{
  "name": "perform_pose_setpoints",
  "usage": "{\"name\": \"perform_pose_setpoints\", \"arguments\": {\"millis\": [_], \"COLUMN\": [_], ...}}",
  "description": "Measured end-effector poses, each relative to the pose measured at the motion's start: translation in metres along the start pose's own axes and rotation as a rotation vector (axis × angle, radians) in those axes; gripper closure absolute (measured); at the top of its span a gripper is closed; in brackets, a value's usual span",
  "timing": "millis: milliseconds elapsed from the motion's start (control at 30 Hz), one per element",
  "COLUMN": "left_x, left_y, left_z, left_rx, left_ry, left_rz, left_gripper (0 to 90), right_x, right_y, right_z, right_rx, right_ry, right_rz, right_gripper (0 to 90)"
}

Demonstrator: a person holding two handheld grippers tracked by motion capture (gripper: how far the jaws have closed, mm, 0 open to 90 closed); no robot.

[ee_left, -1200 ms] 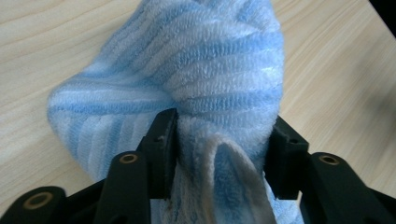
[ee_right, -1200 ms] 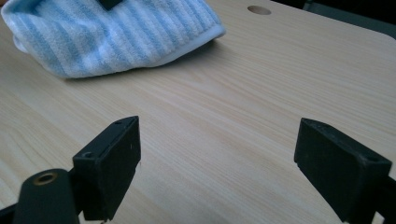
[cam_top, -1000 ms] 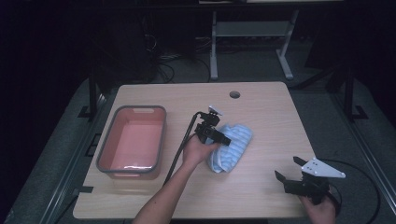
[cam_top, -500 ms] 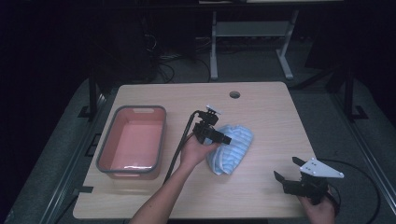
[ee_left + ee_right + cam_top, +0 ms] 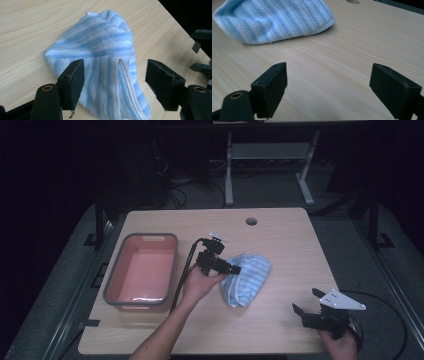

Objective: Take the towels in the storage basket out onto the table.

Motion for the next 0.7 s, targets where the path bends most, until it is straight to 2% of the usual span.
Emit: {"name": "perform_pose_setpoints", "arguments": {"millis": [333,500,700], "left_x": [-0.007,-0.010,-0.015], "left_y": [-0.001,0.000,-0.001], "left_z": [0.009,0.017,0.024], "left_rx": [-0.010,-0.012,-0.017], "left_ry": [0.019,0.029,0.039], "left_rz": [0.007,0.028,0.025], "left_gripper": [30.0,29.3,28.6], "right_x": [0.002,0.001,0.002], "right_y": [0.000,0.002,0.002], "right_z": [0.000,0.001,0.001], "right_rx": [-0.004,-0.002,-0.003], "right_ry": [-0.007,-0.006,-0.011], "right_rz": [0.002,0.008,0.009], "right_gripper": [14.2,14.1,14.2]}}
Point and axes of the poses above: each handheld gripper's, and its own axes: x roughly forward along the jaws, z roughly out of its underside, y roughly to its right, the point moved 1 cm from there along x, roughly forward along the jaws, and after that the axes turned 14 degrees about x, right-handed, at the moved point
